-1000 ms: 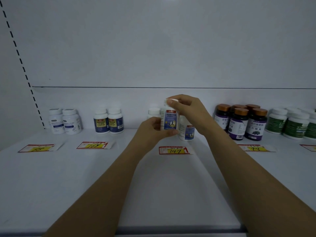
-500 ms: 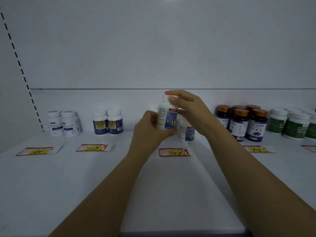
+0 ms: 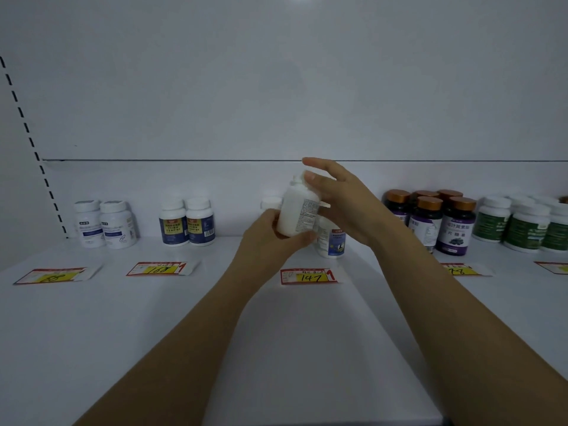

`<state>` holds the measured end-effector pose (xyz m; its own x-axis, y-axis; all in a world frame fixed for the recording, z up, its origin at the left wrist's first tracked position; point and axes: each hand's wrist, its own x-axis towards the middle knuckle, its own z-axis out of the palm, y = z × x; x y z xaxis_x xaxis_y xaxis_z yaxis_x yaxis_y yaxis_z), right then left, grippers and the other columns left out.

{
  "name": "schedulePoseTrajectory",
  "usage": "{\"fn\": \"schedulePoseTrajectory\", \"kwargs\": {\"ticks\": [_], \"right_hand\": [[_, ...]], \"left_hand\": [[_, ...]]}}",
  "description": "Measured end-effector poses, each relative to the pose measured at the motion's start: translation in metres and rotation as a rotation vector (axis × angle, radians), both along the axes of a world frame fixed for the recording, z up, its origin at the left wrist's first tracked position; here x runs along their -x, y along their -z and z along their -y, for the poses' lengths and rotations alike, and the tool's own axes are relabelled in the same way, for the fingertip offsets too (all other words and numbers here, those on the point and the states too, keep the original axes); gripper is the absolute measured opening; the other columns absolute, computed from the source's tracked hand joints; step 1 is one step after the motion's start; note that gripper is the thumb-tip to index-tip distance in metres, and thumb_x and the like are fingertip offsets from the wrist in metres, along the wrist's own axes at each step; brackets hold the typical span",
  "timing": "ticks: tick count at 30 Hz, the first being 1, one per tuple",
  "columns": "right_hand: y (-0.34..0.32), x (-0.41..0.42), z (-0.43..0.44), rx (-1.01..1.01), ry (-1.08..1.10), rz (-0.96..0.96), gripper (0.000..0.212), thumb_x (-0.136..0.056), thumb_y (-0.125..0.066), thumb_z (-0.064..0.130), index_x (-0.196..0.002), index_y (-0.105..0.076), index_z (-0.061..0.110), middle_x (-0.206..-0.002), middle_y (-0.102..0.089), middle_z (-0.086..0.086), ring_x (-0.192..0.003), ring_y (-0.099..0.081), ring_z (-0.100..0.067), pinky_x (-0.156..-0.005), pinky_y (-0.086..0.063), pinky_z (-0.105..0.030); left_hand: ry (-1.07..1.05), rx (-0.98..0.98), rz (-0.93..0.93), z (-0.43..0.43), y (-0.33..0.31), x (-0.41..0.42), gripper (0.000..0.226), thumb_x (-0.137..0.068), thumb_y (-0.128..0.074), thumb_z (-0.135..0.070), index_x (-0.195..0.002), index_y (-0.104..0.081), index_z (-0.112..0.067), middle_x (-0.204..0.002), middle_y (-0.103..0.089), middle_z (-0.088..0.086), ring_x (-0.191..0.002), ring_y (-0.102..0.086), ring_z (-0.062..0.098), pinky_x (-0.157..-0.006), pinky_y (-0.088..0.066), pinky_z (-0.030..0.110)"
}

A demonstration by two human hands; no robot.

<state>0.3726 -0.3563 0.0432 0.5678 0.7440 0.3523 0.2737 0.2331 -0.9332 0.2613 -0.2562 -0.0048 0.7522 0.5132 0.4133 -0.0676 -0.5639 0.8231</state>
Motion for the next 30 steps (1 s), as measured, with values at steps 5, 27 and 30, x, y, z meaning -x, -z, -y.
{"fn": "schedulePoseTrajectory", "kwargs": {"ticks": [5, 27, 30], "right_hand": [[0.001, 0.003, -0.002, 0.008, 0.113, 0.025, 0.038, -0.088, -0.065, 0.036, -0.123, -0.058, 0.025, -0.108, -0.066, -0.002, -0.096, -0.065, -0.013, -0.079, -0.055, -0.024], [0.007, 0.004, 0.001, -0.071, -0.056, -0.062, 0.029, -0.099, -0.047, 0.022, -0.127, -0.056, 0.019, -0.123, -0.064, -0.008, -0.11, -0.063, -0.023, -0.096, -0.052, -0.039], [0.009, 0.01, -0.003, 0.022, 0.062, 0.133, 0.032, -0.093, -0.055, 0.04, -0.122, -0.059, 0.029, -0.118, -0.065, 0.002, -0.104, -0.066, -0.013, -0.088, -0.054, -0.03]], "left_hand": [[-0.064, -0.016, 0.033, 0.002, -0.001, 0.002, 0.056, -0.069, -0.081, -0.035, -0.105, -0.041, -0.02, -0.09, -0.052, -0.013, -0.076, -0.054, -0.001, -0.055, -0.044, 0.008], [0.199, 0.172, -0.084, -0.001, -0.01, 0.013, 0.031, -0.08, -0.073, -0.024, -0.104, -0.055, -0.025, -0.103, -0.065, -0.006, -0.089, -0.062, 0.003, -0.082, -0.048, 0.019], [0.127, 0.116, -0.031, -0.001, -0.007, 0.013, 0.034, -0.075, -0.078, -0.021, -0.092, -0.05, -0.028, -0.092, -0.063, -0.01, -0.08, -0.061, 0.001, -0.068, -0.05, 0.009]]}}
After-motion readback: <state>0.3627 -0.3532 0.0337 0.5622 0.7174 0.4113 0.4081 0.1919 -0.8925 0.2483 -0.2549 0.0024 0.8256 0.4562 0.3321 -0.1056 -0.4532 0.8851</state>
